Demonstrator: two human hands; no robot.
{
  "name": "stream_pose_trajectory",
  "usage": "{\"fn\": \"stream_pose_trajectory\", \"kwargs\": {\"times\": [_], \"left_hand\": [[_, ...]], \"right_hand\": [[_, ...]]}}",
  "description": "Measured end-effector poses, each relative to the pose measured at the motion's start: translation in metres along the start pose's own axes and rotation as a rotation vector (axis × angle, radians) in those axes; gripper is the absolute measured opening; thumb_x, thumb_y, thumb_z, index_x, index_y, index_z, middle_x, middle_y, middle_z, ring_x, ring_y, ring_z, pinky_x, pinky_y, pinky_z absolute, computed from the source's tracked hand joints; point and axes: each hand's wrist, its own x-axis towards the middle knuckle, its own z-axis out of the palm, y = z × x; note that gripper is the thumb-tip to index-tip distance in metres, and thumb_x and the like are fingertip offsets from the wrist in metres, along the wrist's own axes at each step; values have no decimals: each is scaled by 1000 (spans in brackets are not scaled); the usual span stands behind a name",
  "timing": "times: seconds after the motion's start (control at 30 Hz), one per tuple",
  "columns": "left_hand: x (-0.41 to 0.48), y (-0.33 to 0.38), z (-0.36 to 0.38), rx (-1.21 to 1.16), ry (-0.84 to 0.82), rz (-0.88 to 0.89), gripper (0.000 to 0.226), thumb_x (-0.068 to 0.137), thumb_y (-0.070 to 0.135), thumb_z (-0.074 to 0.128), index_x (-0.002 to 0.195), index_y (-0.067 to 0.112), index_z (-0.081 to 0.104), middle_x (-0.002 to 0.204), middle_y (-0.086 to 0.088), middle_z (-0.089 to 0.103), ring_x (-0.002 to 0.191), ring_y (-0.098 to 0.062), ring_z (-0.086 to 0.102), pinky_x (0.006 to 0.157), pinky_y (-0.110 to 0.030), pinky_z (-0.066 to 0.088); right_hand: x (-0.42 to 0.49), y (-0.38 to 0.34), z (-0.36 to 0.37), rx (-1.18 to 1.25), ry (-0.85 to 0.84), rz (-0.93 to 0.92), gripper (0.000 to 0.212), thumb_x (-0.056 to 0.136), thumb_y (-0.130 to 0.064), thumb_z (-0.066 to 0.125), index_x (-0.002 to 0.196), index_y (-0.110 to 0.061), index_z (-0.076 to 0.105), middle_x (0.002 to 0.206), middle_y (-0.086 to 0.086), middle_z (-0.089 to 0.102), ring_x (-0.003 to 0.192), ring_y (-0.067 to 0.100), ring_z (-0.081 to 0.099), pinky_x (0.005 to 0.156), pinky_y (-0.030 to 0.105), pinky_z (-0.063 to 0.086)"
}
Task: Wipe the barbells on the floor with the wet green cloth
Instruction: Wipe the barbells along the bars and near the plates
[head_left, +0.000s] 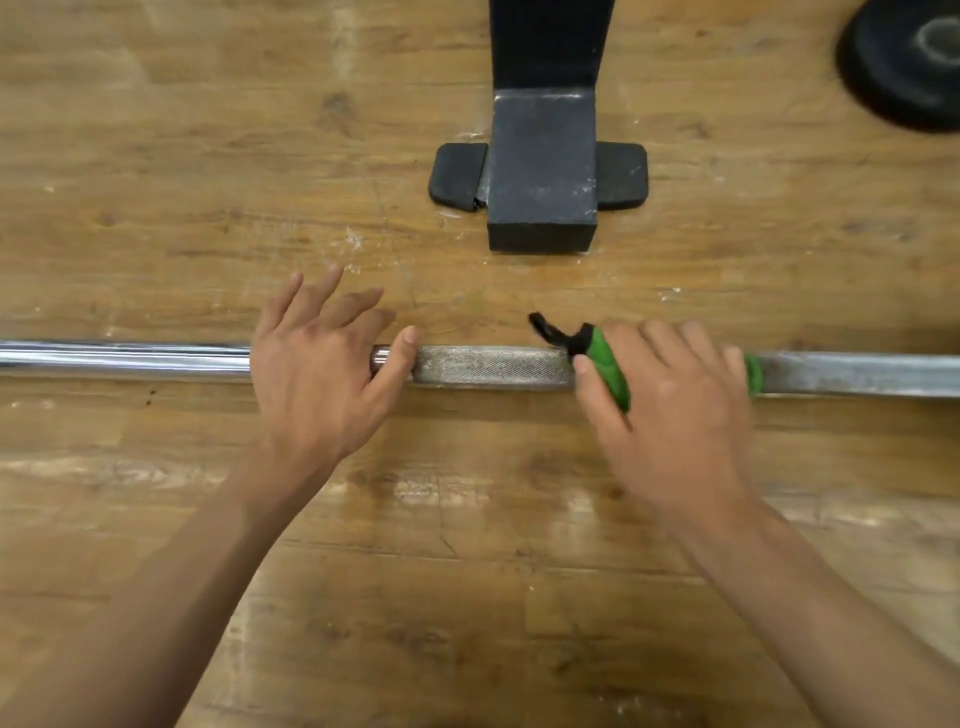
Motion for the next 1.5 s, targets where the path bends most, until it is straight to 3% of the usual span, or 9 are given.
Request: {"fn": "stream_pose_trajectory", "kwargs": {"times": [0.2,0.33,0.43,0.63,0.93,1.07,1.27,1.4,1.5], "left_hand": [[-16,8,-6,-13,-3,-27,63,108,55,32,107,15,82,122,-3,76,135,-31,59,118,-54,34],[-34,11,-16,-23,-28,-7,61,108,53,33,115,13,79,128,-5,74,138,-31,56,119,-55,33],[-49,13,-24,-22,-42,5,61,109,53,33,121,12,77,132,-6,72,141,-31,53,120,-52,32],[-80,26,-44,-33,-129,-18,62,108,53,30,132,12,71,143,-7,64,147,-32,46,123,-50,26],[-108,24,-72,-86,-321,44,62,111,42,21,139,7,65,155,-20,50,153,-37,34,123,-56,28],[-115,16,-78,-91,-344,50,64,111,43,22,138,4,65,156,-23,47,153,-40,33,126,-54,20],[-127,21,-82,-63,-371,35,74,110,49,13,130,7,70,150,-21,55,150,-41,38,123,-60,23],[-140,26,-83,-42,-321,29,70,110,46,16,127,7,72,147,-17,60,147,-39,43,120,-61,28],[-149,25,-84,-43,-275,49,65,109,40,20,124,4,73,146,-17,60,146,-39,45,119,-61,31]], "right_hand": [[-3,-12,-7,-86,-4,381,36,99,-37,45,98,-13,71,88,8,71,88,28,53,82,41,28],[-7,-97,14,13,-130,60,38,103,-42,38,108,-20,68,96,0,71,92,27,58,81,44,37],[-23,-71,5,38,-195,-148,39,105,-48,36,114,-24,65,100,-3,70,92,21,61,77,39,41],[-61,26,-34,-144,-245,-305,43,107,-50,41,114,-15,66,94,4,62,83,29,55,72,41,38],[-75,-77,-5,-51,-308,-395,44,106,-50,38,124,-17,61,101,5,68,89,29,62,75,43,50],[-90,-8,-34,-63,-382,-536,52,108,-51,25,130,-19,60,105,2,66,86,24,65,59,34,51],[-116,95,-87,-151,-474,-559,51,104,-45,35,139,-12,53,103,11,63,83,32,64,55,43,57],[-117,15,-60,-48,-404,-530,53,109,-52,24,124,-17,60,98,8,70,74,26,69,41,29,45],[-118,-69,-19,-21,-370,-539,43,106,-50,35,123,-19,60,97,6,69,78,26,66,51,32,41]]}}
